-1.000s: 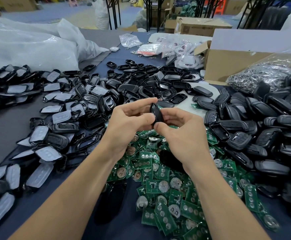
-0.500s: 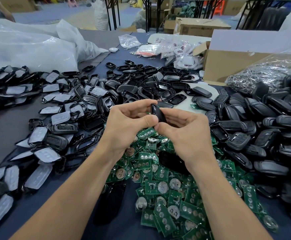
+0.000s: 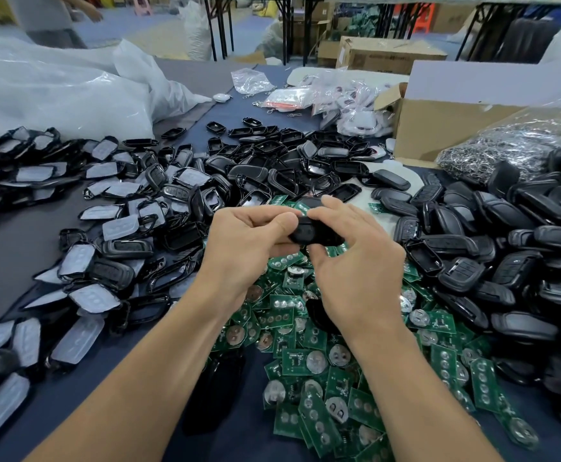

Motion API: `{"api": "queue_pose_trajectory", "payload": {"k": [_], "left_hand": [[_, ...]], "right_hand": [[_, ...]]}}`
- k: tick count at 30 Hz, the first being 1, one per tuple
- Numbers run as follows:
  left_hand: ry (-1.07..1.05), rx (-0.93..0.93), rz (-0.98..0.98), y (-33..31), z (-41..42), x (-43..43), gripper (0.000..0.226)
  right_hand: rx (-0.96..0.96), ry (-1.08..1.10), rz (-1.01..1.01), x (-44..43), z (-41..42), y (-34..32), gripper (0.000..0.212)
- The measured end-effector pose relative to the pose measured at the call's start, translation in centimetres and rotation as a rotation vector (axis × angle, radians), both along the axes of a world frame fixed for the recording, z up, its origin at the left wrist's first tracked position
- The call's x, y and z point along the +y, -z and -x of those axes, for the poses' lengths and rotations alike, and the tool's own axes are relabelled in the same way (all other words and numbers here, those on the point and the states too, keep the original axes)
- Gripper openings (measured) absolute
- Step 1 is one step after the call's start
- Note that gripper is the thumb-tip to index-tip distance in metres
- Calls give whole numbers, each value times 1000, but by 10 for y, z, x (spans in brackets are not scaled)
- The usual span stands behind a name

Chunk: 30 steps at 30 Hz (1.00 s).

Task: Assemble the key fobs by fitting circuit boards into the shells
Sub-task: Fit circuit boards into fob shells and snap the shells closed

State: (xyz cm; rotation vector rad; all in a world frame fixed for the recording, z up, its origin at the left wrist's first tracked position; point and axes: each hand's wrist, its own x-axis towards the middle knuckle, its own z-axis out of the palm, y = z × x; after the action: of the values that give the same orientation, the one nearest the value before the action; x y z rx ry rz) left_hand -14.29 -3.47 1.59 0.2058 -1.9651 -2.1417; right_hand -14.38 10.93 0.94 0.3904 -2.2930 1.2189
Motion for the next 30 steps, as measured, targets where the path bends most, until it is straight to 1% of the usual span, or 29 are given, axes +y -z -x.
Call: {"api": "queue_pose_trajectory", "payload": {"k": [2, 3, 5, 6, 8, 12, 13, 15, 17, 19, 20, 22, 23, 25, 27, 29, 30], "left_hand": [[-27, 18, 17, -1, 1, 0, 31], [-39, 23, 29, -1, 1, -1, 34], [-43, 38, 53, 0, 2, -2, 38], [-34, 46, 71, 1, 2, -2, 38], [-22, 50, 119, 3, 2, -1, 32], [14, 38, 140, 4, 1, 4, 18], [33, 39, 146, 4, 1, 4, 17], [37, 56, 142, 3, 0, 3, 23], [6, 95, 164, 3, 0, 1, 31], [-21, 127, 234, 4, 0, 0, 28], [-22, 147, 267, 5, 0, -1, 26], [-35, 188, 291, 7, 0, 0, 24], [-54, 198, 271, 6, 0, 1, 21], [-58, 187, 167, 4, 0, 3, 15], [24, 159, 80, 3, 0, 6, 16], [98, 144, 92, 3, -1, 11, 11], [103, 134, 88, 4, -2, 14, 15]], "right_hand": [[-118, -57, 69, 2, 2, -3, 46], [-203, -107, 140, 3, 4, -4, 41], [-398, -221, 396, 6, 9, -5, 29], [-476, -241, 486, 8, 12, -4, 25], [-530, -251, 514, 11, 16, -3, 23], [-537, -274, 628, 12, 15, -3, 31], [-528, -285, 629, 12, 14, -3, 32], [-507, -282, 565, 12, 14, -1, 30], [-465, -239, 392, 11, 15, 1, 23], [-398, -193, 198, 11, 14, 0, 21], [-374, -184, 158, 10, 13, -2, 22], [-367, -183, 183, 11, 12, -5, 23], [-384, -189, 254, 11, 12, -6, 25], [-456, -204, 504, 7, 10, -8, 28], [-539, -193, 760, 2, 8, -9, 24], [-587, -165, 913, -3, 6, -10, 20], [-597, -155, 951, -5, 4, -11, 19]]}}
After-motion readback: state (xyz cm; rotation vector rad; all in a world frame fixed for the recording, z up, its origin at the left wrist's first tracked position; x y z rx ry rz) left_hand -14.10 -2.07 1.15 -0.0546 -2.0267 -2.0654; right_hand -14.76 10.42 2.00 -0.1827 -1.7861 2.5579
